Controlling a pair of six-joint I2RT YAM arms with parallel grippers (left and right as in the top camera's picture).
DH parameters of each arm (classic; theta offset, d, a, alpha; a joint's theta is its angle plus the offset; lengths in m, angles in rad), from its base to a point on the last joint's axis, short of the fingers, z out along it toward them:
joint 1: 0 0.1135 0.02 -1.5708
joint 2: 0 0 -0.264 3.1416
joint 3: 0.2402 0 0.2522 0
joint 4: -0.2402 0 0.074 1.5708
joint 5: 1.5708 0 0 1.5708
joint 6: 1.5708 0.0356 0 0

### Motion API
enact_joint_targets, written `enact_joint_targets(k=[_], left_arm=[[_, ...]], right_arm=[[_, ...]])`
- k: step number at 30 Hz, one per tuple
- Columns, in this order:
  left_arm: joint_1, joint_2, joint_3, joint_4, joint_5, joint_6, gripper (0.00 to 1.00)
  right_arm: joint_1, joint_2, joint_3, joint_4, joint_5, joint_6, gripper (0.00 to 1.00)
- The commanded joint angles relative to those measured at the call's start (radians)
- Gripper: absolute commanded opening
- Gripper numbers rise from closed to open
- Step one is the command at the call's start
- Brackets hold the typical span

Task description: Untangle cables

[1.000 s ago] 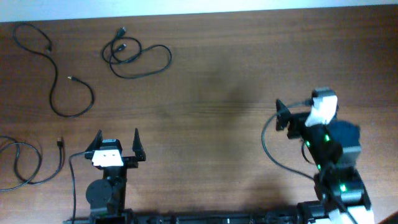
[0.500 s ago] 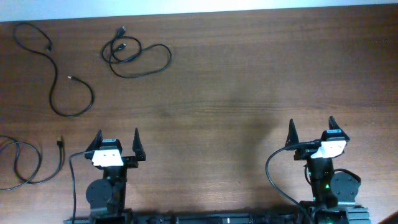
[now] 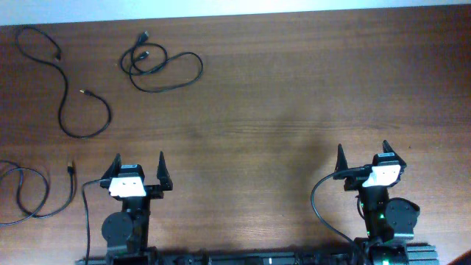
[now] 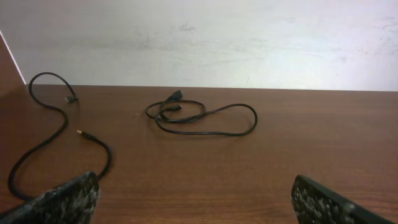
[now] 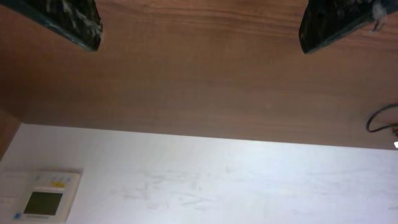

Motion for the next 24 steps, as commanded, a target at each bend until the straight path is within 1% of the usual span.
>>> enact_joint_targets(k=[1,24], left_arm=[[0.005,-0.005,-0.004,-0.003,0.010,0.012,0.99],[0.005,-0.005,-0.004,-0.003,0.011,0.012,0.99]], right_arm=[[-0.007,-0.010,-0.018,0.006,0.006,-0.003,0.99],[-0.007,-0.010,-0.018,0.005,0.028,-0.011,0.99]])
